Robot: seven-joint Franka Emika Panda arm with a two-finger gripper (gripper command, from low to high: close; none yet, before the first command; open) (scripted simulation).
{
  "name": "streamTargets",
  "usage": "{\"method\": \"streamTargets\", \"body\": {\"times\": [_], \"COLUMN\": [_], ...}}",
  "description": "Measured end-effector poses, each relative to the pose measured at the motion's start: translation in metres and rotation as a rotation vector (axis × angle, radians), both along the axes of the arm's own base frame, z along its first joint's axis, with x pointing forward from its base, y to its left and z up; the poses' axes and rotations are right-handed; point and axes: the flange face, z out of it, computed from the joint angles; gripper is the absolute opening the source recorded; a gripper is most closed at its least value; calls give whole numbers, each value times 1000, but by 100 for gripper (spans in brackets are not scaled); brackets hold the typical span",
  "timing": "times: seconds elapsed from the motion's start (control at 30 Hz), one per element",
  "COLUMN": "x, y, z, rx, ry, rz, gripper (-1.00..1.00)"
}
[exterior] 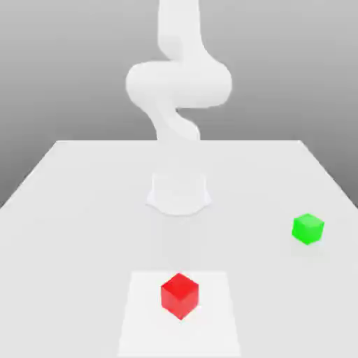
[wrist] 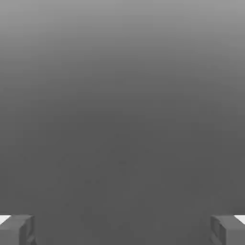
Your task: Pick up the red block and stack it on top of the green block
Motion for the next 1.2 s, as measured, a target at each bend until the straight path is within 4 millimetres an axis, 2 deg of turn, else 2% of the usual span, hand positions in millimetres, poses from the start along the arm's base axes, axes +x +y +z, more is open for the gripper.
{"method": "streamTargets", "body": {"times": [0.13, 0.3, 0.47, 0.6, 0.67, 0.87, 0.9, 1.1, 1.2], "x": [46, 69, 61, 34, 20, 14, 14, 14, 15], "y": [-1, 4, 8, 6, 5, 5, 5, 5, 5], "z": [-96, -214, -328, -411, -444, -509, -515, -518, -498], "rx": [112, 197, 230, 221, 208, 203, 203, 203, 202], "ry": [158, 344, 517, 640, 683, 698, 700, 698, 696], "rz": [-92, -227, -387, -534, -595, -614, -615, -615, -614], "gripper": [0, 0, 0, 0, 0, 0, -100, -100, -100]}}
